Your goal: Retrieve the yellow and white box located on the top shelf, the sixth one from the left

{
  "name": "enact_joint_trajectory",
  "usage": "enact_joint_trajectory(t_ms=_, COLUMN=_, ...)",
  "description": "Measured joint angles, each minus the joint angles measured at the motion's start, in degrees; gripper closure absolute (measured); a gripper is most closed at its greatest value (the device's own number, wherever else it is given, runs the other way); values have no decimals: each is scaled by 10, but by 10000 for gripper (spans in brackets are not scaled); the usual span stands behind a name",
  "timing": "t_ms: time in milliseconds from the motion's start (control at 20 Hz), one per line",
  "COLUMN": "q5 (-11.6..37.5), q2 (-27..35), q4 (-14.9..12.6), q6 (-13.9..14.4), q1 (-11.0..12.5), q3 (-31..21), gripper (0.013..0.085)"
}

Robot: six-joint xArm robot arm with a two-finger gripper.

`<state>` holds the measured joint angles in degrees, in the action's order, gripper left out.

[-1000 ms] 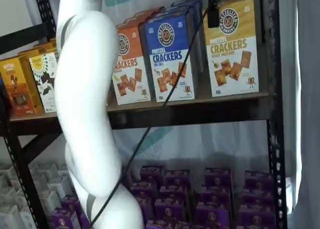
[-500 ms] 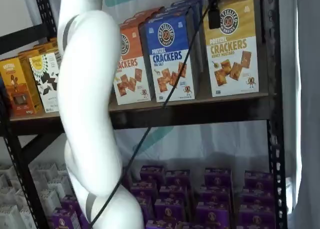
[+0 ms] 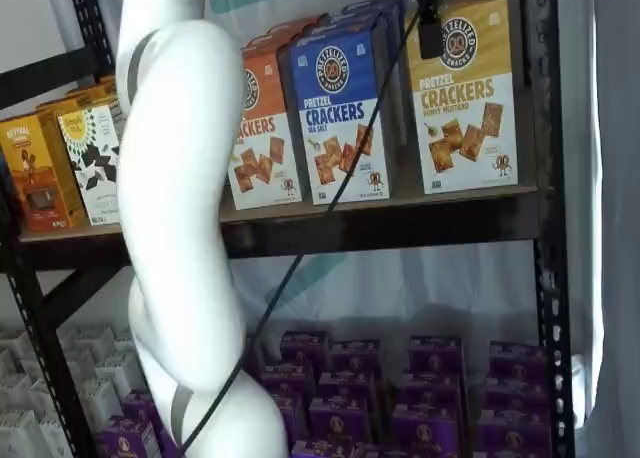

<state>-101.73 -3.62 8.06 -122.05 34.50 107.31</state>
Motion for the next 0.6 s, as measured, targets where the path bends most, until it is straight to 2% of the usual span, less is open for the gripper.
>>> enact_joint_trajectory(t_ms=250, q5=4, q2=-4, q4=-4, q6=0, q1=-2, q3=-7, gripper=130)
enact_joint_trajectory(t_ms=350, q5=4, q2=-5, q4=-3, q6=0, q1=-1, q3=-8, gripper=210)
enact_joint_trajectory(t_ms=400, q5=4, q2=-5, q4=-2, q6=0, q1=-1, q3=-8, gripper=210)
enact_joint_trajectory(t_ms=450, q5=4, q2=-5, q4=-2, q6=0, q1=-1, q3=-8, gripper=250)
enact_joint_trajectory(t_ms=600, q5=2, q2=-5, q4=-1, q6=1, q1=-1, q3=-7, gripper=250)
